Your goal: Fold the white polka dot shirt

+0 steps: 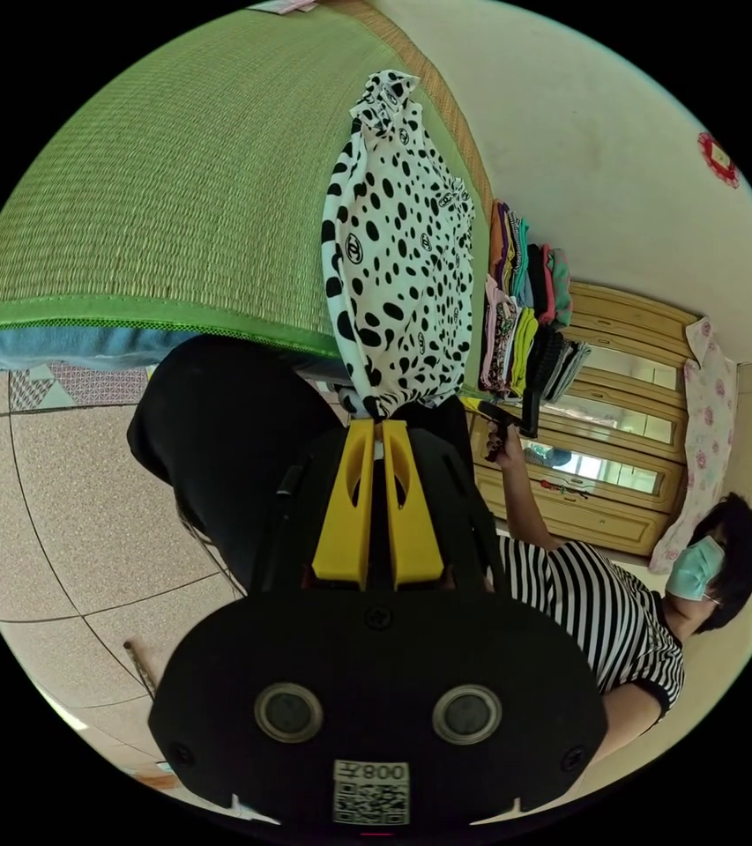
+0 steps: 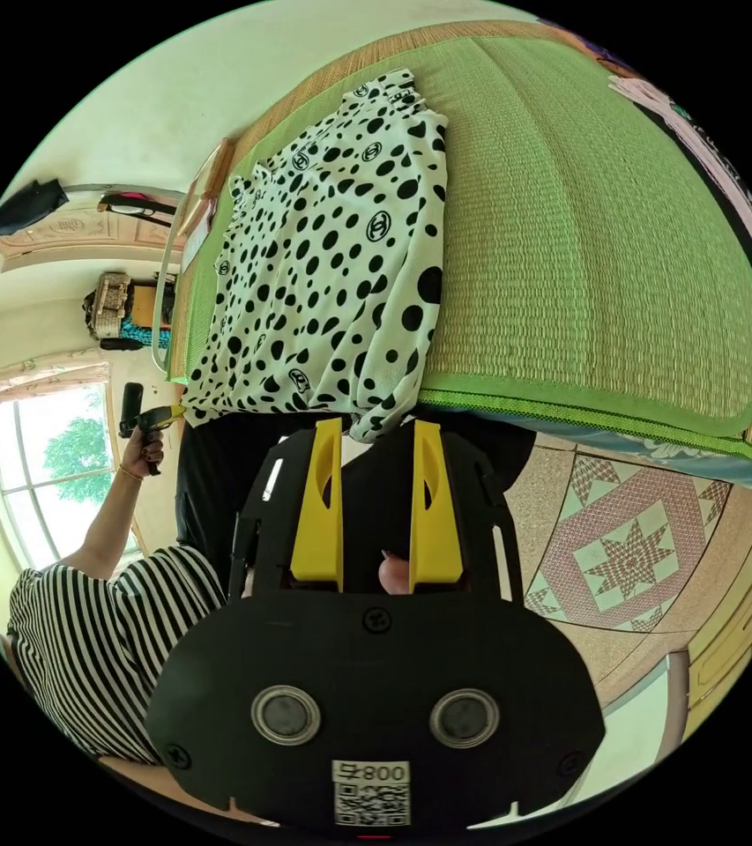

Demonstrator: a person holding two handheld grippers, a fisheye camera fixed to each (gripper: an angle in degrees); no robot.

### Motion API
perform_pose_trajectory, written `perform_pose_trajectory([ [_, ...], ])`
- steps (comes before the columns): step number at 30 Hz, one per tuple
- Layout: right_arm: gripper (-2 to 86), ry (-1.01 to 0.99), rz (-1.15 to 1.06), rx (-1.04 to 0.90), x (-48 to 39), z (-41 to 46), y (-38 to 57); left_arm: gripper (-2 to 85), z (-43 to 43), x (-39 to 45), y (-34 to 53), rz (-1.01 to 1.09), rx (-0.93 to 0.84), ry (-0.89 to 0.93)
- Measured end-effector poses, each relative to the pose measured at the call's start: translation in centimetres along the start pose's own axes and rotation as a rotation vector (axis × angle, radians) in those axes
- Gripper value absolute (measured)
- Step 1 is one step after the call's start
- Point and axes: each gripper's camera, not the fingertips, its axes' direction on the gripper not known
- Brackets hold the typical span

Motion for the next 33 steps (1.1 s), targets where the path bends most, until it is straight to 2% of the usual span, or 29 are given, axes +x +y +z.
perform_pose_trajectory([
  [4,12.0,0.083,0.045,-0.061,-0.2,1.7,-2.1,1.5,0.1,0.4,-0.8,0.003,0.004,0.020],
  [13,8.9,0.054,0.098,-0.176,1.3,5.5,-4.0,1.5,0.5,0.9,-2.5,-0.021,0.009,0.035],
  [16,3.7,0.075,0.068,-0.163,0.5,4.6,-4.6,1.5,0.6,1.3,-3.0,-0.031,0.023,0.057],
  [20,2.0,0.081,-0.019,-0.153,-0.3,1.4,-3.8,1.6,0.4,2.8,-3.7,-0.003,0.036,0.044],
  [28,2.7,-0.082,0.062,-0.137,4.1,-2.2,-2.8,2.8,2.3,4.1,-5.7,-0.037,0.016,-0.033],
  [33,4.3,-0.051,0.066,-0.112,4.1,-3.8,-3.3,5.1,1.6,6.9,-7.0,-0.029,0.070,-0.160],
])
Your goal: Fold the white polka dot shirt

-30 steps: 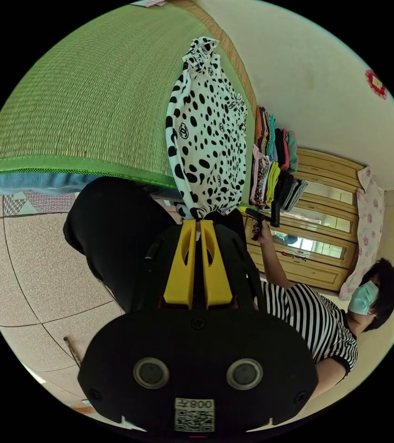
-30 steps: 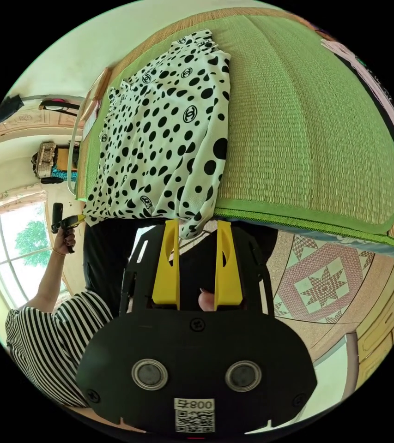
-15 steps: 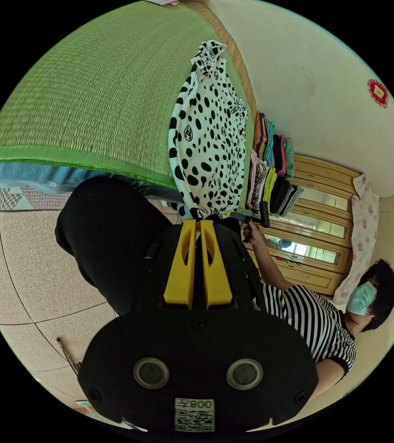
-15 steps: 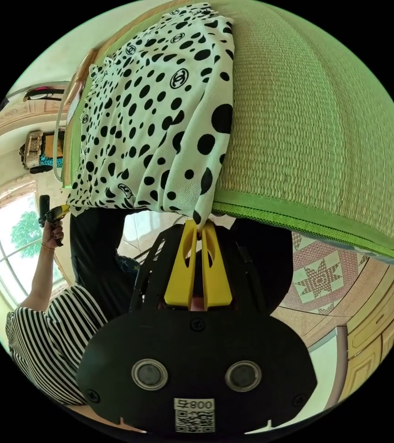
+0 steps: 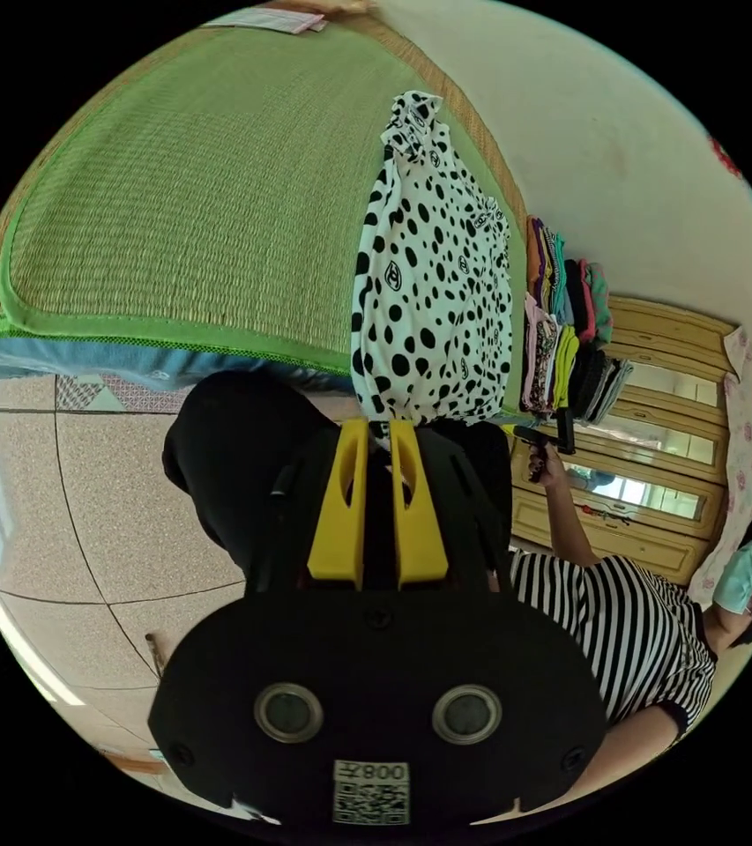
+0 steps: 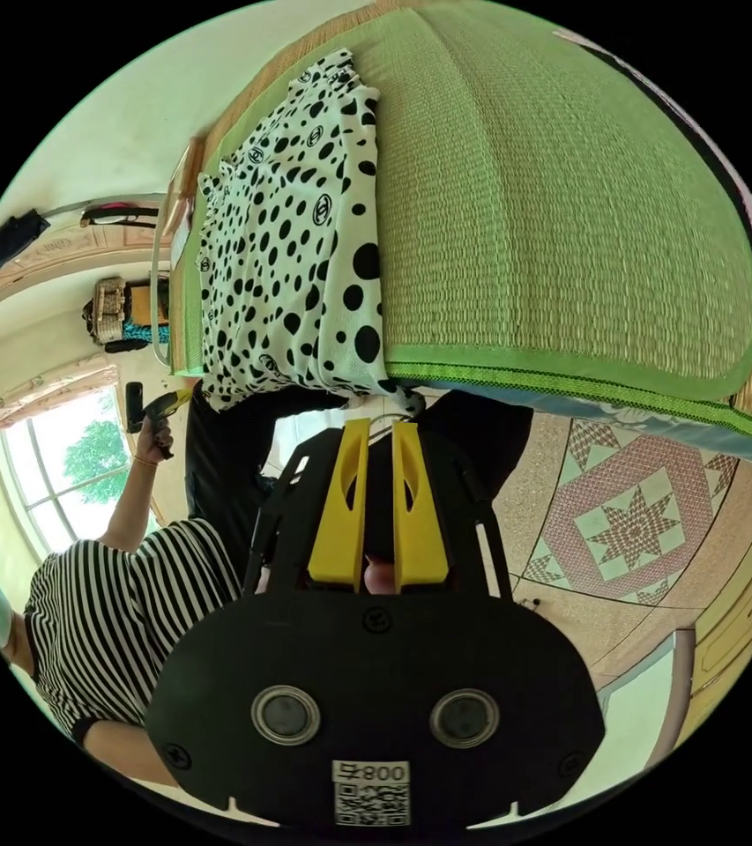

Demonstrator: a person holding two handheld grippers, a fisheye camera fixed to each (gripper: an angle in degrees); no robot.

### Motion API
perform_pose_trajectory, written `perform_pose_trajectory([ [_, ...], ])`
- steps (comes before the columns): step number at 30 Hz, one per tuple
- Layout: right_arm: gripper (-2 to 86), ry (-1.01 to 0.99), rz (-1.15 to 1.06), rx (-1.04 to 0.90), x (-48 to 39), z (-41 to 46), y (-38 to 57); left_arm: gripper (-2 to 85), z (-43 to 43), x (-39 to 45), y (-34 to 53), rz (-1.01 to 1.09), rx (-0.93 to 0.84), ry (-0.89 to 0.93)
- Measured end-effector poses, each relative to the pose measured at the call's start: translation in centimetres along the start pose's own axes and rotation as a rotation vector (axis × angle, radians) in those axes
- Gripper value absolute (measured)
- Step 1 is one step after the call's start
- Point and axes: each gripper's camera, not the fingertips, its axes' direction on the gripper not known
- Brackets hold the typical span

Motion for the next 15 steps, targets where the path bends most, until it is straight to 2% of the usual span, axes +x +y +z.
perform_pose_trajectory([
  [2,5.2,0.017,-0.004,0.055,-0.4,-1.8,-0.4,6.6,-0.8,1.9,-1.3,0.025,0.065,-0.064],
  [7,6.9,0.049,-0.024,0.140,-2.3,-4.4,-3.0,8.2,0.9,6.7,-7.3,0.116,0.090,-0.219],
  [12,7.6,0.101,-0.039,0.153,-4.3,-4.5,-6.1,7.4,3.7,10.4,-14.0,0.167,0.060,-0.421],
  [15,7.7,0.148,-0.044,0.130,-5.3,-3.8,-7.4,3.9,5.5,11.4,-16.5,0.173,-0.019,-0.556],
])
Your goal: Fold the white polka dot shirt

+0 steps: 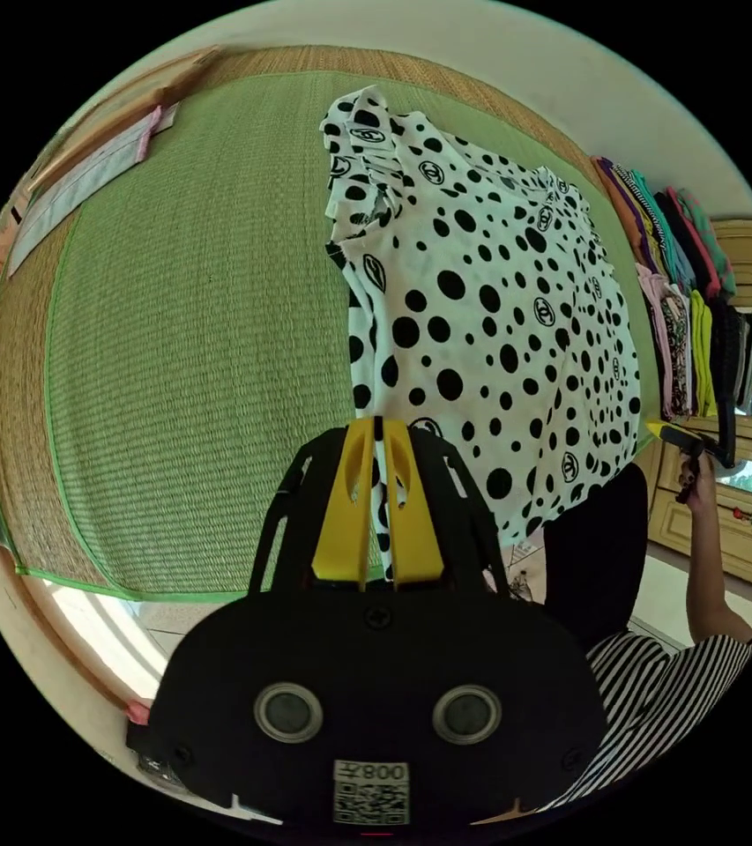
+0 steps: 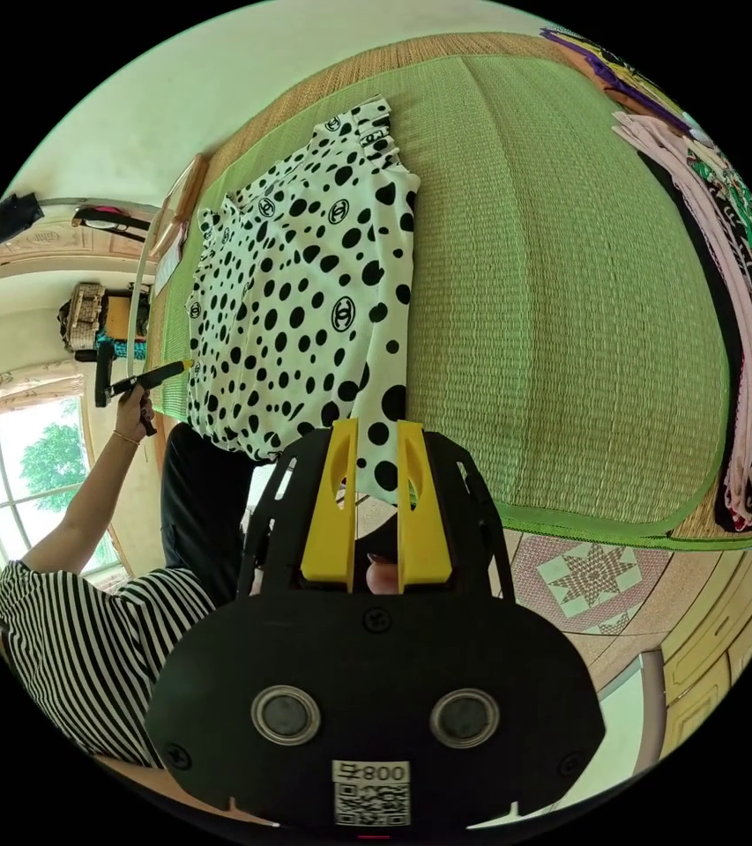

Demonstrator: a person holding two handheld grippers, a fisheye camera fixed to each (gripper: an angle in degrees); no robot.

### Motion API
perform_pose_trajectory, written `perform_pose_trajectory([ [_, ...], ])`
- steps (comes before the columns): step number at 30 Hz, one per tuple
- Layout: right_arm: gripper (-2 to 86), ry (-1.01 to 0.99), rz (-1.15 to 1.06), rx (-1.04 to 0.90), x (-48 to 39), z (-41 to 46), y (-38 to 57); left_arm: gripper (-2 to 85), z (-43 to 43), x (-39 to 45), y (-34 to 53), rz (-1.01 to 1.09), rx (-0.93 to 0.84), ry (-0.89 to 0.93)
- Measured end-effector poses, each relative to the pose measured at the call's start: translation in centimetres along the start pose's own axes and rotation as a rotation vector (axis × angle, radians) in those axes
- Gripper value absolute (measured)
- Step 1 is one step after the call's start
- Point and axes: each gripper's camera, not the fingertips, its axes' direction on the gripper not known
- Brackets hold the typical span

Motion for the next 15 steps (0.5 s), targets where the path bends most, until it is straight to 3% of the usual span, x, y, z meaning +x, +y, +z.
perform_pose_trajectory([
  [4,7.0,0.036,0.004,-0.031,-0.4,1.0,-1.0,1.9,-2.2,-0.1,-0.7,0.017,0.091,0.094],
  [11,5.4,0.033,0.017,-0.027,-0.5,0.8,-1.7,1.8,-1.1,-5.2,-1.0,-0.205,0.148,0.350],
  [15,6.8,0.007,0.027,0.029,-0.7,-0.7,-2.1,3.4,-1.8,-5.0,-1.8,-0.218,0.199,0.357],
])
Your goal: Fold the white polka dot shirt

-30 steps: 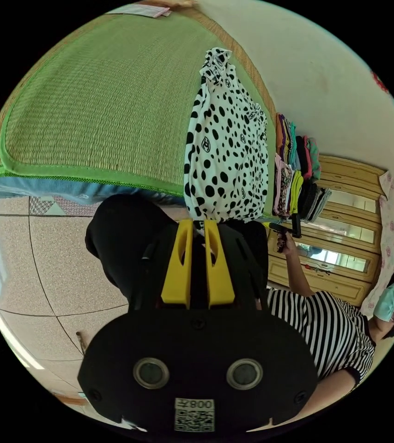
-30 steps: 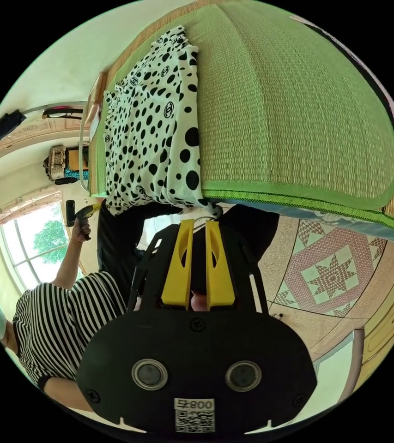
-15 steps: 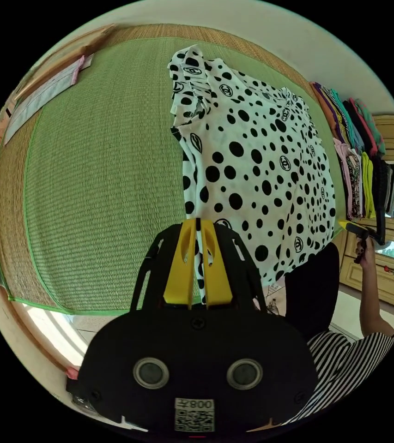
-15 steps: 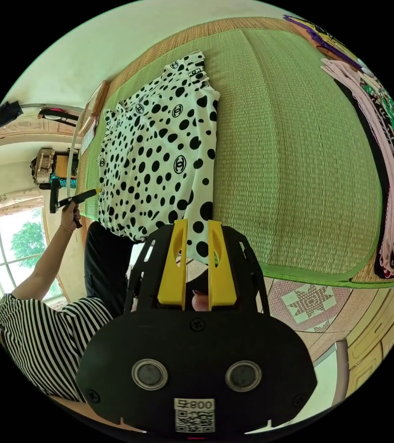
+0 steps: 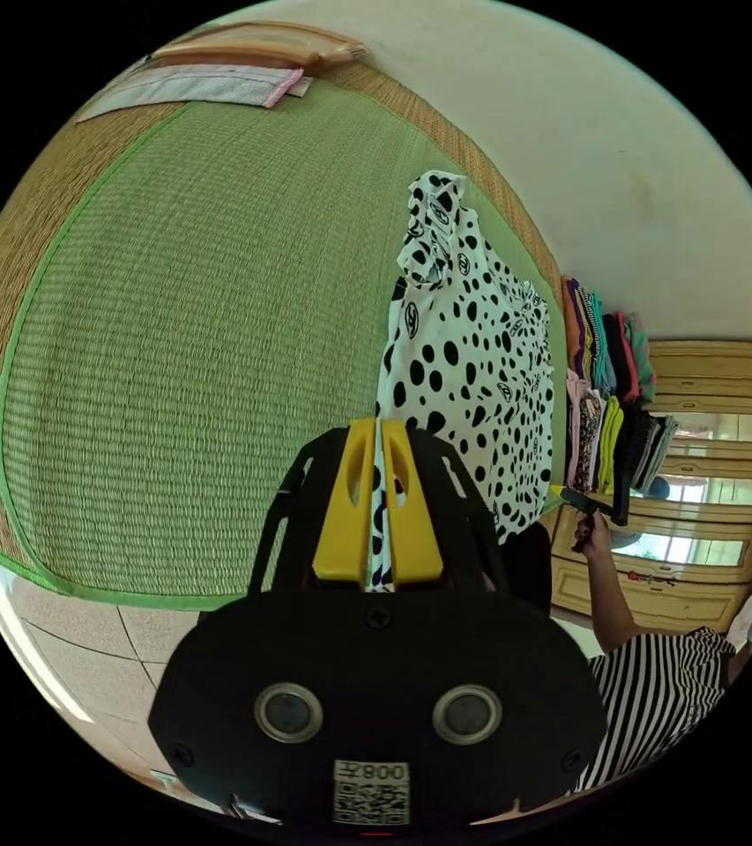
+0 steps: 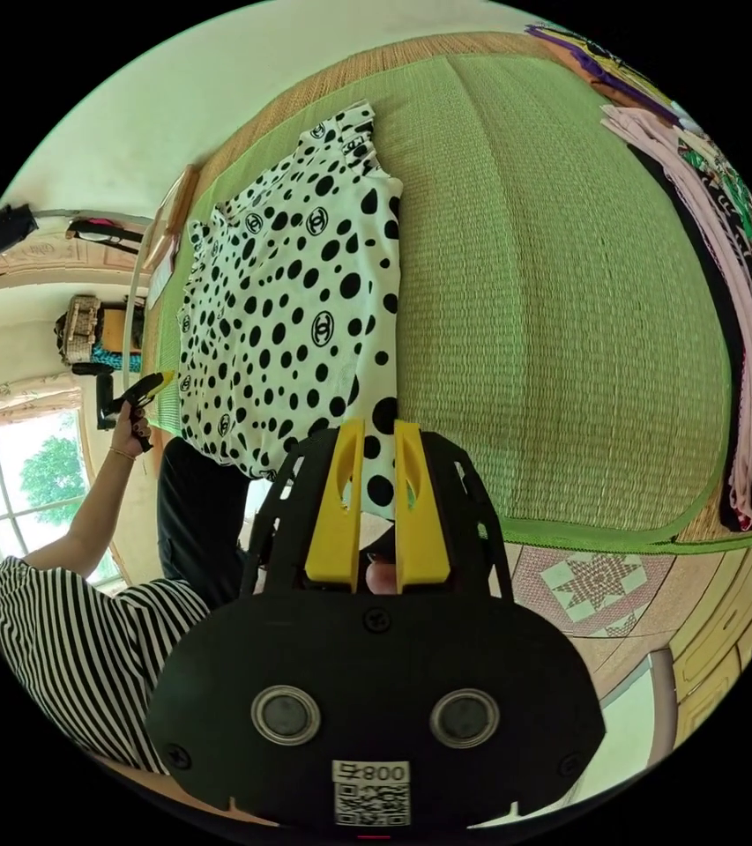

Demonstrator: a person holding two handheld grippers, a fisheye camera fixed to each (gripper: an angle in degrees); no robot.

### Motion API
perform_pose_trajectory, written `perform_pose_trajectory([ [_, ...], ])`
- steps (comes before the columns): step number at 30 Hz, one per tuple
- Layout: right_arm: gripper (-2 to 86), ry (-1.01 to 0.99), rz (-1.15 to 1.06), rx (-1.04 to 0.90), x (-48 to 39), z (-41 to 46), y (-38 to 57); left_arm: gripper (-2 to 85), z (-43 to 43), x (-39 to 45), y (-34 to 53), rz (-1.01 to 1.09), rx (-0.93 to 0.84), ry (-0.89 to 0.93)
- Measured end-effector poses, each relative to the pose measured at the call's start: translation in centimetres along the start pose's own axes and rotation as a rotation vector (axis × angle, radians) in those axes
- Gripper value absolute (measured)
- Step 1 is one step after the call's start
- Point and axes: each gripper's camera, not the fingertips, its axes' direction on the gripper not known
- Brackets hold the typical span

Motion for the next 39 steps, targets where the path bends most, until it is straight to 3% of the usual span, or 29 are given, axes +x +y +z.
perform_pose_trajectory([
  [4,8.8,0.034,-0.009,0.073,-1.0,-1.6,-2.7,7.7,0.0,2.6,-2.7,0.085,0.039,0.074],
  [7,9.5,0.051,-0.008,0.082,-1.7,-1.5,-5.8,8.0,1.6,5.2,-5.4,0.154,-0.007,-0.059],
  [11,9.8,0.103,0.002,0.058,-2.5,-0.9,-8.6,2.1,4.0,6.7,-8.3,0.158,-0.088,-0.225],
  [18,9.2,0.102,0.022,0.076,-2.8,-1.2,-9.9,1.6,1.8,4.0,-9.9,0.047,0.022,-0.063],
  [21,9.1,0.112,0.030,0.091,-3.3,-1.3,-10.5,5.1,2.3,4.5,-10.7,0.086,0.034,0.064],
  [23,9.0,0.117,0.034,0.100,-3.6,-1.4,-10.7,6.9,3.4,6.0,-11.5,0.134,0.011,0.028],
  [27,9.1,0.104,0.045,0.106,-3.9,-1.6,-10.9,2.5,4.7,7.3,-12.7,0.135,-0.018,-0.132],
  [34,9.1,0.098,0.050,0.116,-4.6,-1.9,-11.5,1.7,3.8,6.5,-14.3,0.069,0.052,-0.064],
  [39,9.2,0.115,0.043,0.141,-5.6,-2.7,-12.4,7.2,4.2,8.4,-15.5,0.116,0.112,-0.052],
])
